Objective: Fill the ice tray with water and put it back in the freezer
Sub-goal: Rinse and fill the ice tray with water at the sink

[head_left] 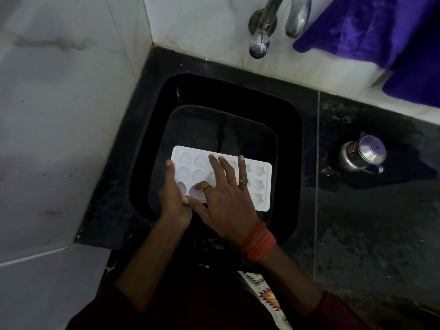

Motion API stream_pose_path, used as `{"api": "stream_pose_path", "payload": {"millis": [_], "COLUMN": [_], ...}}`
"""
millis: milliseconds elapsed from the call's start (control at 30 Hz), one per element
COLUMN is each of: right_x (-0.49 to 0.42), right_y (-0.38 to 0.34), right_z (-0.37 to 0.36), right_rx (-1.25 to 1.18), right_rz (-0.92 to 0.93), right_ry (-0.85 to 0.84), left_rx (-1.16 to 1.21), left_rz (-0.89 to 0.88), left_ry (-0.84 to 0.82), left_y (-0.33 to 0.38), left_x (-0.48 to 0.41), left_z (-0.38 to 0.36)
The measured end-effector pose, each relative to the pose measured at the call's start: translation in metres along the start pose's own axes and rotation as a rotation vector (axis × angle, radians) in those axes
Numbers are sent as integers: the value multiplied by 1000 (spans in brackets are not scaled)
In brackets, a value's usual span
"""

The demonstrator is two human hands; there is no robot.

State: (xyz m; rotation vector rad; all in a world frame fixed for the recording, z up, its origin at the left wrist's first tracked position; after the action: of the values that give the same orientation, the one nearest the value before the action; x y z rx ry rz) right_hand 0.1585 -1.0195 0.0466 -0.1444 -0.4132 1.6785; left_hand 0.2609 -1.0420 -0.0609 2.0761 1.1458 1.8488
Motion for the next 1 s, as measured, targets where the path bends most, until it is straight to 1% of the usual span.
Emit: {"api": "stream_pose_path", "payload": {"millis": [167,300,467,667,867,1000], "right_x": [-3,-3,-1,1,4,2], "right_y": [-3,-4,-8,-9,-8,-6], "right_z": [-2,-4,-3,-7,-7,-8], "right_rx": [35,35,10,20,21,18], "right_rz": [14,9,29,13,47,26], "right_ry": [-35,-80,-29,-77,12,-12], "left_rx": [18,20,25,70,49,39], "left_rz": [16,28,26,40,3,6], "left_ry": [-30,-13,-10,-4,-13,-15], "left_y": [-4,-3,-6,-7,-7,-7], "left_x": [-1,-4,-3,-2,0,0], "left_z": [-4,-4,-3,-4,-4,-4]}}
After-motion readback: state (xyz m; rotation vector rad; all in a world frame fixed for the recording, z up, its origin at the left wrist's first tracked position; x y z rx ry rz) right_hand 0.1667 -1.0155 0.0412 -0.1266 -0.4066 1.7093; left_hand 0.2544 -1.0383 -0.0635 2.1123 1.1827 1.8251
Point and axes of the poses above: each hand's wrist, its own x-axis away from the middle knuckle, its own z-axis out of the back of the hand, y = z × x, the point moved 4 cm from there along -x, towards the middle knuckle, and after that the axes turned 15 degrees about -x, right-handed, at the moved point
